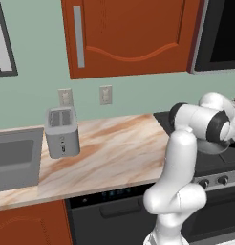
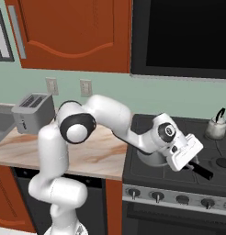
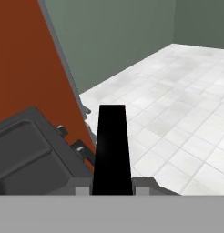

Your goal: Pick the pan from the cabinet and place it on the stove. Then turn on the stove burner for the pan.

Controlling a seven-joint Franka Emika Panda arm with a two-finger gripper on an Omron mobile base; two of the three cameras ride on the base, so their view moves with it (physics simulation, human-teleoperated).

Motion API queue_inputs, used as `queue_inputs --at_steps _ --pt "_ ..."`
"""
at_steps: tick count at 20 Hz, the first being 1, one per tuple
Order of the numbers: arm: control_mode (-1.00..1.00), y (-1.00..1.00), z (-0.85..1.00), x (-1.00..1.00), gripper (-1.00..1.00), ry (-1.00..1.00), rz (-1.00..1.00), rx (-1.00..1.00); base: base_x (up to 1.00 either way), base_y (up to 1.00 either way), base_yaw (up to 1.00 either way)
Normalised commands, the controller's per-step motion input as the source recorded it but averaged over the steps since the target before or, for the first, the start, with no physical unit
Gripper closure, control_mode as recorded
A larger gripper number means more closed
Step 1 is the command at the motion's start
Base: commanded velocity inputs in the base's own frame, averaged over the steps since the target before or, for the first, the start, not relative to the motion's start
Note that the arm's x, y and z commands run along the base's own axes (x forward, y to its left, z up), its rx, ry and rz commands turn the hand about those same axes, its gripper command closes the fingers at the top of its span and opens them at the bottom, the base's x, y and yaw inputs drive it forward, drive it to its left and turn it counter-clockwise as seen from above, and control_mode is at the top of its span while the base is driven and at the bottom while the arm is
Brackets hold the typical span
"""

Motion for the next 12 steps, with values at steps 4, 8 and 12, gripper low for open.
queue_inputs --at_steps 4,8,12 --pt "-1.0 -0.11 -0.22 0.02 1.0 0.0 0.0 0.01 0.0 0.0 0.0" --pt "-1.0 -0.08 -0.21 0.0 1.0 0.0 0.0 0.01 0.0 0.0 0.0" --pt "-1.0 -0.04 -0.19 0.0 1.0 0.0 0.0 0.01 0.0 0.0 0.0"
